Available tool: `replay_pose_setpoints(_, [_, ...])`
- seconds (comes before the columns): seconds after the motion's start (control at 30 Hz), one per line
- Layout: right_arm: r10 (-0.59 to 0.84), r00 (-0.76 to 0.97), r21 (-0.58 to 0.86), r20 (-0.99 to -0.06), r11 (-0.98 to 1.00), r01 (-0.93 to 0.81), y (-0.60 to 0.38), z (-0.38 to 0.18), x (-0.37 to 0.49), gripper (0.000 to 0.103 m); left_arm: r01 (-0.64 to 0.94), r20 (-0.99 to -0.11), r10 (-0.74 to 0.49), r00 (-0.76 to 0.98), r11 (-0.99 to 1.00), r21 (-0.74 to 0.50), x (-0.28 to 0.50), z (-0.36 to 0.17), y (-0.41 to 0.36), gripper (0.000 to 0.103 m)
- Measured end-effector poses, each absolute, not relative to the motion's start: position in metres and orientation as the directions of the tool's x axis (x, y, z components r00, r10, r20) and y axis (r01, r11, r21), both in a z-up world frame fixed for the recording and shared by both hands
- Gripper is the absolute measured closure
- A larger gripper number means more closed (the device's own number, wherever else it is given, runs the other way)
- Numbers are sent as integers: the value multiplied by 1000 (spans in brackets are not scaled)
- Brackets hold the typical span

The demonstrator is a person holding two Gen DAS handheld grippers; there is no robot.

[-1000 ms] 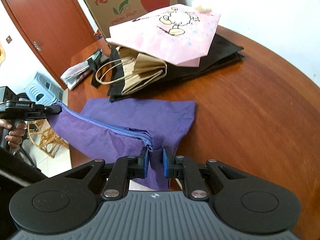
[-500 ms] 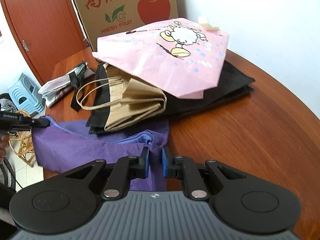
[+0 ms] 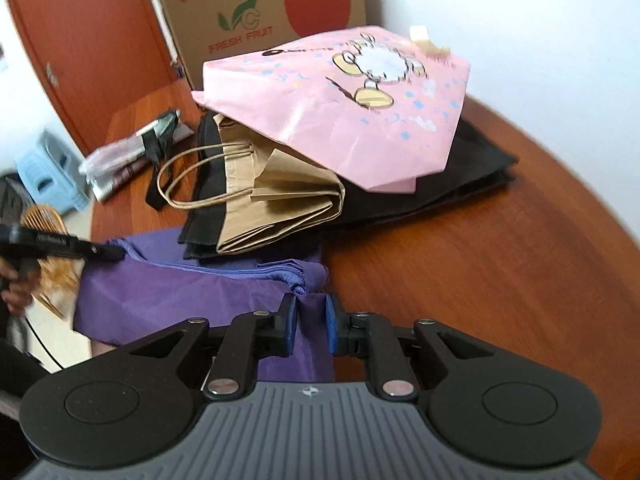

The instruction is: Fold shopping bag

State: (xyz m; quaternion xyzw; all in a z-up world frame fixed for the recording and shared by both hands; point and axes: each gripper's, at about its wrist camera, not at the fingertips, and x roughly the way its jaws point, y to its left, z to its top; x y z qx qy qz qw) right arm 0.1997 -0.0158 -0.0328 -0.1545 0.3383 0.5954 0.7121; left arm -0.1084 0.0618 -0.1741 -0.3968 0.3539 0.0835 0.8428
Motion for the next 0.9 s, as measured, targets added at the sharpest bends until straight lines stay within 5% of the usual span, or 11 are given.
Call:
replay_pose_setpoints(0.17, [735, 69, 67, -674, 154, -986, -2, -20, 180, 67, -389, -630, -130, 765, 687, -614, -113, -167, 56, 90])
replay_pose_setpoints(0.9, [496, -452, 239, -742, -434, -869, 160, -45, 123, 67, -271, -553, -123, 824, 772, -575, -130, -139, 41, 91])
